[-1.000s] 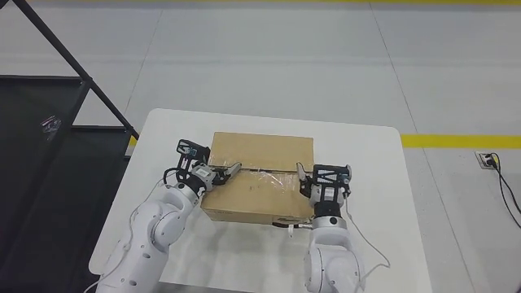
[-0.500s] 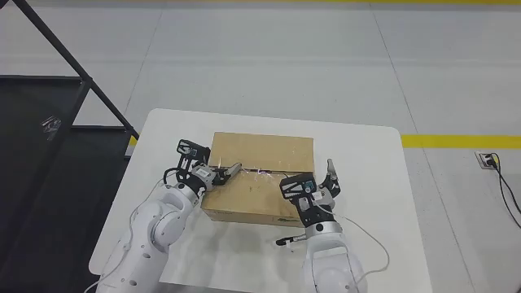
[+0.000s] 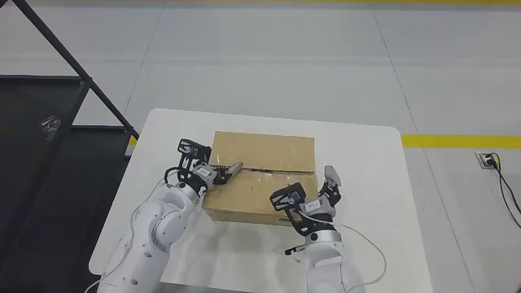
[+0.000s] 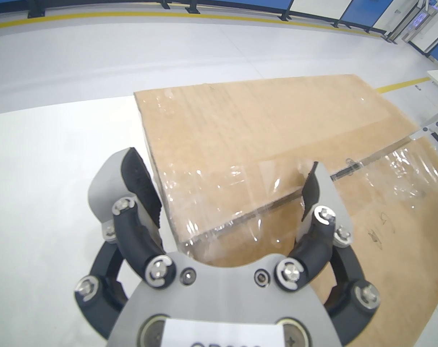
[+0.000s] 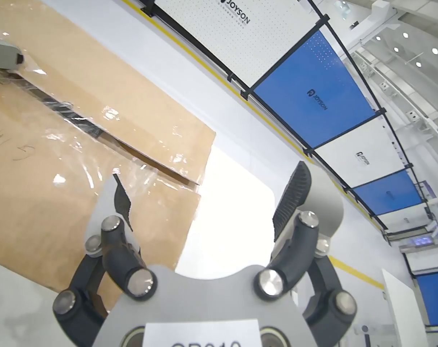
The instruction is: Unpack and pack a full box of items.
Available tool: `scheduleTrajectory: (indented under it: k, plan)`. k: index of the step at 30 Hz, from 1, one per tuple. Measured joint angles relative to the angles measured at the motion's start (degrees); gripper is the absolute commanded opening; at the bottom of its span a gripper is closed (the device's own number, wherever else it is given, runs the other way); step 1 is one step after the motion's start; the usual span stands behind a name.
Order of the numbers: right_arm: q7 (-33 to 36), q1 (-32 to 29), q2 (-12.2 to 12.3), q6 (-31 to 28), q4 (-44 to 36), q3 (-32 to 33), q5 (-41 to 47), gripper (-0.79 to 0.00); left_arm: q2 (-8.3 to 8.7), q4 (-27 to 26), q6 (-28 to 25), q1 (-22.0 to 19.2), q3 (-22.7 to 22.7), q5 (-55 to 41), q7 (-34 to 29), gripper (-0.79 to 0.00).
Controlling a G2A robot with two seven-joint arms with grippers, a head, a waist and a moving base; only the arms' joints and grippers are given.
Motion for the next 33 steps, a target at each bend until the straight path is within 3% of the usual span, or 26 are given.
scheduleTrajectory:
  k: [7,15,21,28,30,33]
  plan:
    - [5.14,1.39,-0.27,-1.42,1.88,-2.67,-4.97,-0.12,-0.11,0.19,-0.1,-0.22,0.3,0.06,-0.09,0.0]
    - [9.04,3.48,-0.49,-6.67,3.09,-3.59,-5.78,-0.077,-0.15,0.22,0.07,-0.14,0.12,0.01,0.1,0.0]
    - [11.55,4.58,-0.67,-9.21,3.5,-3.78,-5.42,-0.095,-0.14,0.08,-0.08,-0.06,0.0,0.09,0.11,0.0]
    - [12.71,5.68,-0.99,-6.86,4.33,-3.43,-3.92,-0.413,-0.16,-0.03,-0.24,0.04,-0.08,0.1,0.23,0.0]
    - [12.7,5.95,-1.14,-4.58,4.29,-3.21,-3.24,-0.456,-0.15,-0.07,-0.25,0.14,-0.16,0.08,0.17,0.0]
    - [12.14,5.88,-1.28,-1.42,4.04,-2.73,-2.15,-0.459,-0.12,-0.18,-0.25,0.3,-0.29,0.2,0.13,0.0]
